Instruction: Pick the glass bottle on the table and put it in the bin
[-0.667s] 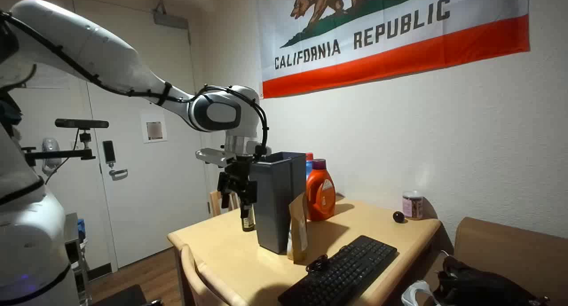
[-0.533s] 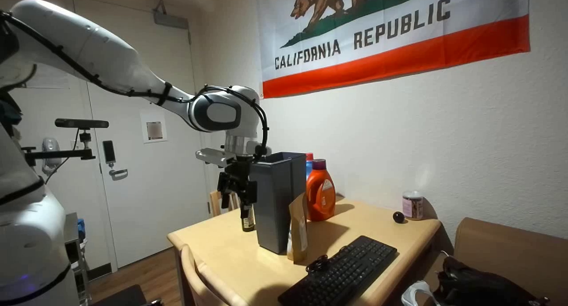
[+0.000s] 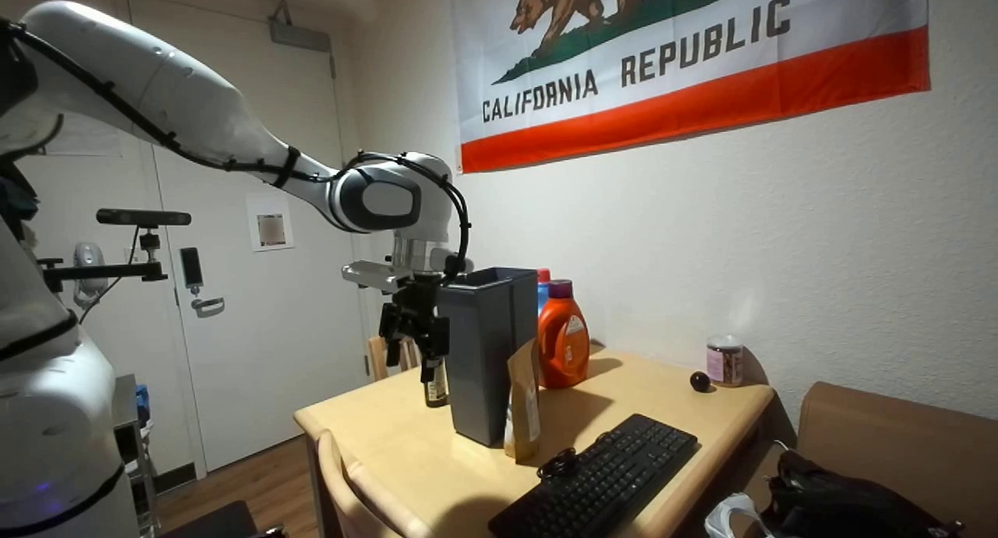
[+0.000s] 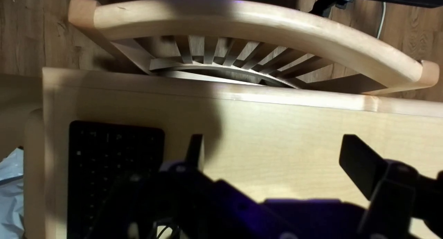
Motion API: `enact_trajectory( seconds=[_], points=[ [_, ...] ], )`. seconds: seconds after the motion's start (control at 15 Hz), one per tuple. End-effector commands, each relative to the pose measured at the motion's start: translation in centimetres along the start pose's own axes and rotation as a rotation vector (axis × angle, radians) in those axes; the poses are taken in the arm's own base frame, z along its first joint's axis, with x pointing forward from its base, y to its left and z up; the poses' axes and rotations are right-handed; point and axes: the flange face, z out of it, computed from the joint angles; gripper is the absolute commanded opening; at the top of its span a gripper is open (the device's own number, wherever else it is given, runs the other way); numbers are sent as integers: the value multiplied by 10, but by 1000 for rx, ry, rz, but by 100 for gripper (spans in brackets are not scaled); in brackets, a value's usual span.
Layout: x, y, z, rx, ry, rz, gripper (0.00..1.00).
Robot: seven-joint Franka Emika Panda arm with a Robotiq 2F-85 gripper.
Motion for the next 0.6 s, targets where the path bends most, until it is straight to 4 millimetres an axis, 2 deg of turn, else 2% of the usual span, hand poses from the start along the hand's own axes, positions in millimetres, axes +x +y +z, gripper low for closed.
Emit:
enact_trajectory(
  seconds=[0.0,0.13,0.53],
  points=[
    [1,-3,-2,-18,-3,-4,100],
    [6,-25,-2,-57,-14,-48,100],
    [20,-121,4,-278,-89,-300,100]
  ],
)
